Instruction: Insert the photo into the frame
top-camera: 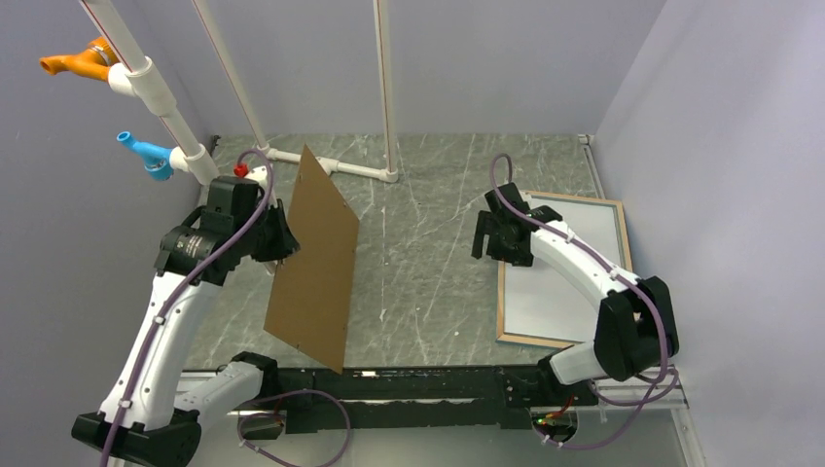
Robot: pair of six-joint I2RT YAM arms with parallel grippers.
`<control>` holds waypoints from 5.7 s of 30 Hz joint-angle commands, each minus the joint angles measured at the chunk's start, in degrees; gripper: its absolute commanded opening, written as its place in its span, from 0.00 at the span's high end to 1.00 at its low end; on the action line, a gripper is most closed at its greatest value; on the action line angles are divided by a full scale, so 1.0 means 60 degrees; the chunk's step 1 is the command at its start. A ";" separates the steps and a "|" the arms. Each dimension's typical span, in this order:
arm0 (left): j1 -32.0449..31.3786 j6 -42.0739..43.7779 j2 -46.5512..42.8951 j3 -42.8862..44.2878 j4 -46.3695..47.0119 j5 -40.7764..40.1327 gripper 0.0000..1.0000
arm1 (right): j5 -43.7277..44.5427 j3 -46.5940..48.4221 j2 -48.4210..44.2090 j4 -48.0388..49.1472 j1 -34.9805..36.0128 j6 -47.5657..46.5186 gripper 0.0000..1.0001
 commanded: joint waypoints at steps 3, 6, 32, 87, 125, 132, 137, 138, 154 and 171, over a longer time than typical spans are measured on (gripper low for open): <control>0.0010 -0.0173 -0.0343 0.0329 0.0300 0.0648 1.00 | 0.0401 -0.0393 0.0857 0.0431 -0.0428 -0.0497 0.23; 0.0010 -0.0255 -0.0463 0.0533 0.0307 0.0866 1.00 | 0.0390 -0.0305 0.1509 0.0628 -0.0472 -0.0603 0.32; 0.0010 -0.0847 -0.1092 0.0784 0.0935 0.1815 1.00 | -0.1128 0.0261 0.2449 0.0846 0.0944 -0.0050 1.00; 0.0010 -0.6329 -0.3553 -0.2531 0.9056 0.4738 1.00 | -1.1952 -0.3772 -0.3947 1.2314 -0.2053 0.6016 0.05; 0.0010 -0.5683 -0.3210 -0.3584 0.8231 0.4513 0.01 | -1.2310 -0.2345 -0.4411 1.1725 -0.2188 0.6580 1.00; 0.0010 -0.3918 -0.2858 -0.2713 0.5375 0.3287 0.00 | -1.1314 -0.0991 -0.4916 0.6489 -0.3092 0.4043 1.00; 0.0010 -0.2892 -0.2350 -0.2330 0.3942 0.2782 0.01 | -1.1949 -0.1196 -0.4956 0.6523 -0.4186 0.4459 1.00; 0.0016 -0.2756 -0.2250 -0.2323 0.3700 0.2726 0.01 | -1.2141 -0.1349 -0.4997 0.6800 -0.4419 0.4735 1.00; -0.3150 -0.2766 0.0687 -0.2729 0.4148 0.1330 0.04 | -1.1629 -0.0968 -0.4763 0.5243 -0.7166 0.4057 1.00; -0.6981 -0.4949 0.4580 -0.2829 0.7499 -0.1208 0.25 | -1.0374 -0.1221 -0.4236 0.4967 -0.9126 0.3829 1.00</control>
